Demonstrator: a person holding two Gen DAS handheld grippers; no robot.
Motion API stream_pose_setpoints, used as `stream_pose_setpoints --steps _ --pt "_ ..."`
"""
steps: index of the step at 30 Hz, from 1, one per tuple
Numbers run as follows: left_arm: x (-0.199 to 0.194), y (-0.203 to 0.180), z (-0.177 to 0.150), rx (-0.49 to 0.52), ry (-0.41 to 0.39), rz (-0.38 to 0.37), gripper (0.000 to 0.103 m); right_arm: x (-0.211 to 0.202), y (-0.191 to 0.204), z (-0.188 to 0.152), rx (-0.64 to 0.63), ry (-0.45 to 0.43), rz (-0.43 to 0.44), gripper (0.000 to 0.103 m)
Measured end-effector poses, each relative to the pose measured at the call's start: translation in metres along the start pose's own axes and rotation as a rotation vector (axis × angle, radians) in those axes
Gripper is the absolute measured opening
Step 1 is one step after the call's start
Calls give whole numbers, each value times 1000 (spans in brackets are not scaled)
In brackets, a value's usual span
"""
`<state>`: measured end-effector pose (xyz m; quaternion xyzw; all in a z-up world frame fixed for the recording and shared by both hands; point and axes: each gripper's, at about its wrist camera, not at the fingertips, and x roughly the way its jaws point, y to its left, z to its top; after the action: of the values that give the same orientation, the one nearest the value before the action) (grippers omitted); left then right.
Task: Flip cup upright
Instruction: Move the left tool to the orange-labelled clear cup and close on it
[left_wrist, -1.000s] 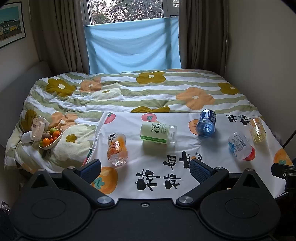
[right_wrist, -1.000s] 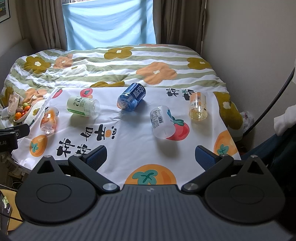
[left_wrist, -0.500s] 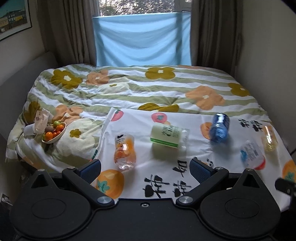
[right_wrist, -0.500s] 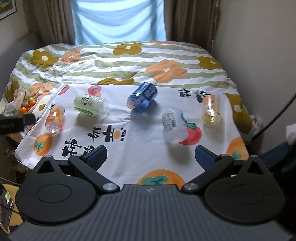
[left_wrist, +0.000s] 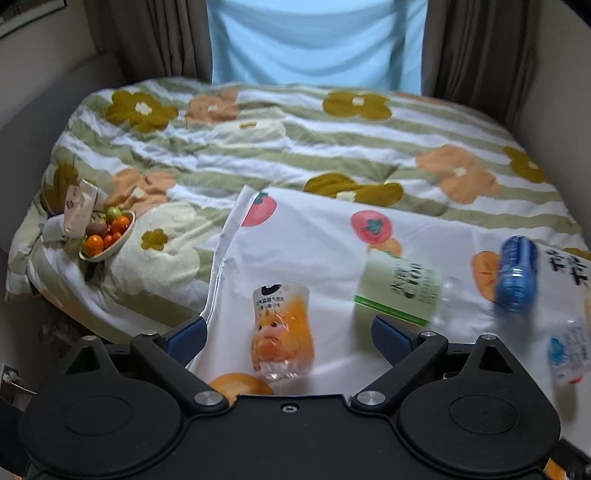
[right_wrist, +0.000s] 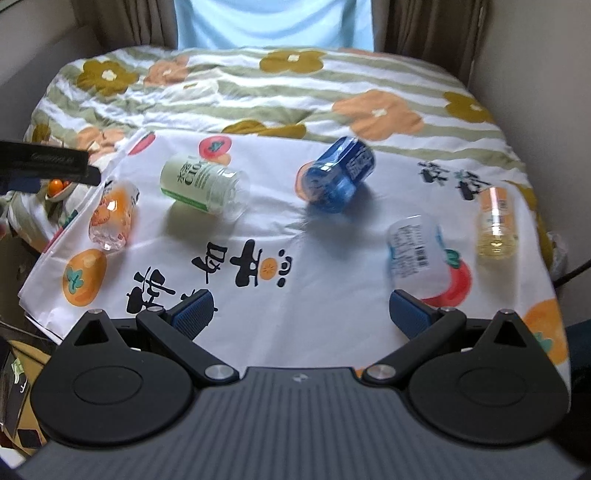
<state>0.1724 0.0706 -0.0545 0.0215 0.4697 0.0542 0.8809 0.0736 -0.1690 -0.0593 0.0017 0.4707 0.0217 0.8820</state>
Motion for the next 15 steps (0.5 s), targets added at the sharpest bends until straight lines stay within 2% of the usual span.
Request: stream_pose_setpoints --steps 8,11,15 --pt "66 7 15 0 117 2 92 40 11 8 -8 59 28 103" --pt "85 7 16 3 161 0 86 51 13 11 0 80 32 103" --pt "102 7 17 5 202 -1 85 63 14 14 6 97 32 103"
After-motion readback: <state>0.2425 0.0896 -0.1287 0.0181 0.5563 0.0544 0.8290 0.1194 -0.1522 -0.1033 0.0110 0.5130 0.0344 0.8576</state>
